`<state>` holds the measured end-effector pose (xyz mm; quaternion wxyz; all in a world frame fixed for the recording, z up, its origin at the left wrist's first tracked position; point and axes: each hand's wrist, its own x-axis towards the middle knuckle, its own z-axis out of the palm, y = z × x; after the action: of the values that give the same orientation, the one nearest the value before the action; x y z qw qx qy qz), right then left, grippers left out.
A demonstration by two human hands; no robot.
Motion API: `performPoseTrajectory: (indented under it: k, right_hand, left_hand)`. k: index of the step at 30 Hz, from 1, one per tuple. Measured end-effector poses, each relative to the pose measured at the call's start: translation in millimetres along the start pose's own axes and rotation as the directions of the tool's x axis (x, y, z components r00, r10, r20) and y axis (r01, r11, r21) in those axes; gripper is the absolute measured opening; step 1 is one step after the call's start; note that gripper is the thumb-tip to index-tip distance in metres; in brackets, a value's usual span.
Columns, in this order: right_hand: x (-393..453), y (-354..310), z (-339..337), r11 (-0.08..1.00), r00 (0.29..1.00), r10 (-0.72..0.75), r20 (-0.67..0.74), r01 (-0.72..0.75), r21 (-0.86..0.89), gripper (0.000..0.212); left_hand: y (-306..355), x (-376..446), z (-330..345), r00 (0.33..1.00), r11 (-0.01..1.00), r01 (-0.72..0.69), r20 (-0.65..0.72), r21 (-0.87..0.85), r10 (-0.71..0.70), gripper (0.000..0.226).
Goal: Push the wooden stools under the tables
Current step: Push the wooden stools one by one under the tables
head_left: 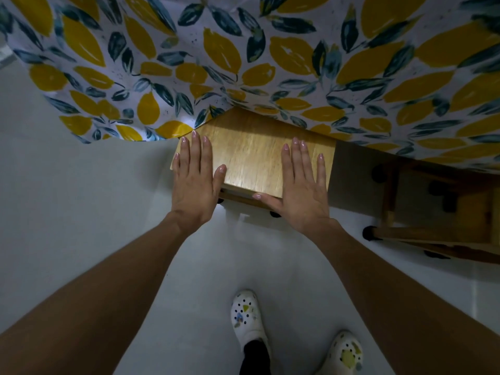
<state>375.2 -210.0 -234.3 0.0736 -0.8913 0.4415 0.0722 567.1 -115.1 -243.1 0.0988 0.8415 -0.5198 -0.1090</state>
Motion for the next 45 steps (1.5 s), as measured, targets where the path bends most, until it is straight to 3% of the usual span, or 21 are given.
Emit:
performPoseTrajectory:
  k: [25,37,45]
  right_hand:
    - [0,1,0,1.0,1.0,-0.002,0.011,0.002,0.009,0.11]
    - [-2,14,-18,0.977,0.996,-0.059,0.06,0.045,0.208,0.096]
    - [-34,58,-57,0.956,1.0,0.004,0.007,-0.006,0.294,0.086]
  left_hand:
    - [4,0,0,1.0,0.999,0.026,0.005,0.041,-0.026,0.066]
    - [19,-3,-7,0.997,0.996,0.063,0.04,0.06,-0.066,0.06]
    - [89,-13,-26,0.993,1.0,0.002,0.117,0.03,-0.006,0.058]
